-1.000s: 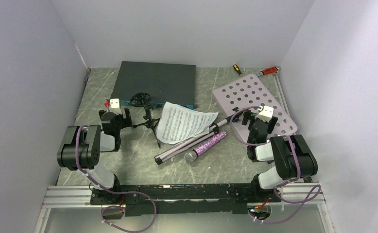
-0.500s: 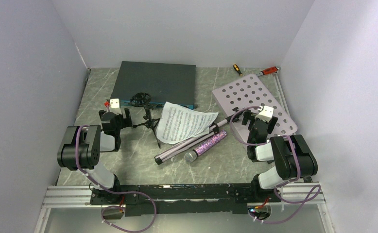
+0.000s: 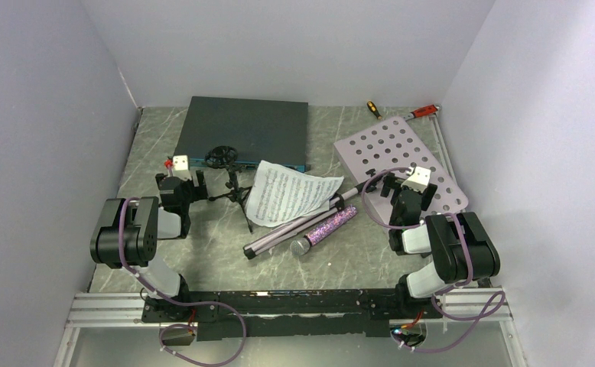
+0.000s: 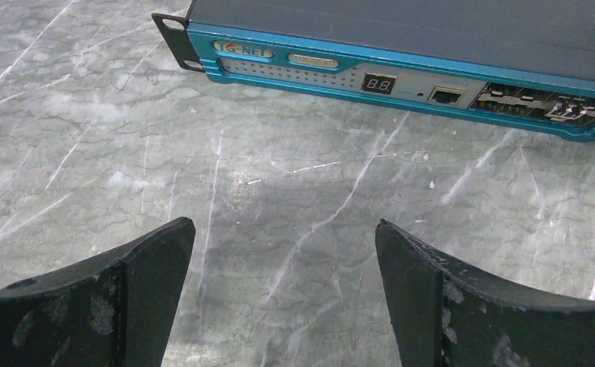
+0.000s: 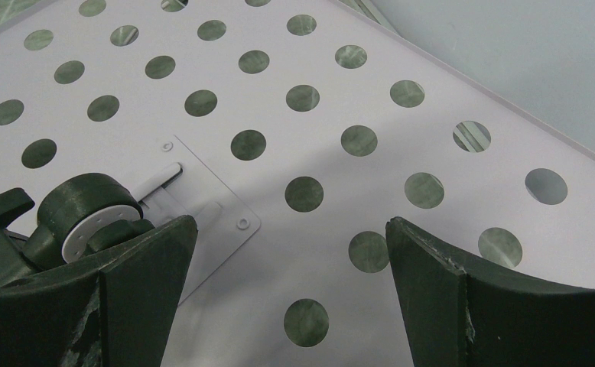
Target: Set up the instrument practice props
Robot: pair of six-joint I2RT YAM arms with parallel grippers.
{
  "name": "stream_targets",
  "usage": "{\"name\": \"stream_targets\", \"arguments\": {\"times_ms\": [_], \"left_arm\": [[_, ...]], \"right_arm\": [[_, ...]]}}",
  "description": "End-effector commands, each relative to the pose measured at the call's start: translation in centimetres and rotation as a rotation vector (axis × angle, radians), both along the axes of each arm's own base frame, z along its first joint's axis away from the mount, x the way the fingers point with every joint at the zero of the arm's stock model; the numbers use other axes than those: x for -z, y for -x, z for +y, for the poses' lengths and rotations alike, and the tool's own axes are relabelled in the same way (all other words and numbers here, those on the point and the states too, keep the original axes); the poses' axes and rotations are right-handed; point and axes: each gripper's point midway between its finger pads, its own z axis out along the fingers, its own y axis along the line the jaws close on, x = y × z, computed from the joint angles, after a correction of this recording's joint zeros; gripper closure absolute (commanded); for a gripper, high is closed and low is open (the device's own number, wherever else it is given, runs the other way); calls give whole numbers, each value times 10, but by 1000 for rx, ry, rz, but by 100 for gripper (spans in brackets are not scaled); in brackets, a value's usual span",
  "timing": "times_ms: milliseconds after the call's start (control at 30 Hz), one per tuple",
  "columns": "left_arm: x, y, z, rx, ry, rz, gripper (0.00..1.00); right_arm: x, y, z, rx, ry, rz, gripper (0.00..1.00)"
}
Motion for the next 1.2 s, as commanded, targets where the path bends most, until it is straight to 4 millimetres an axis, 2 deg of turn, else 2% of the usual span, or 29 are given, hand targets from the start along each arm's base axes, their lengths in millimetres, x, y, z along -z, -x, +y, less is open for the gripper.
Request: {"name": "stream_targets", "arguments": {"times_ms": [0,1167], "left_arm": [[-14,-11,-1,4,16,-51,6],[-14,-11,-1,6,17,-47,6]], "right_arm": [[-19,-10,5,-16,-17,-76,0],[-19,-12,6,-25,-21,-70,0]]}}
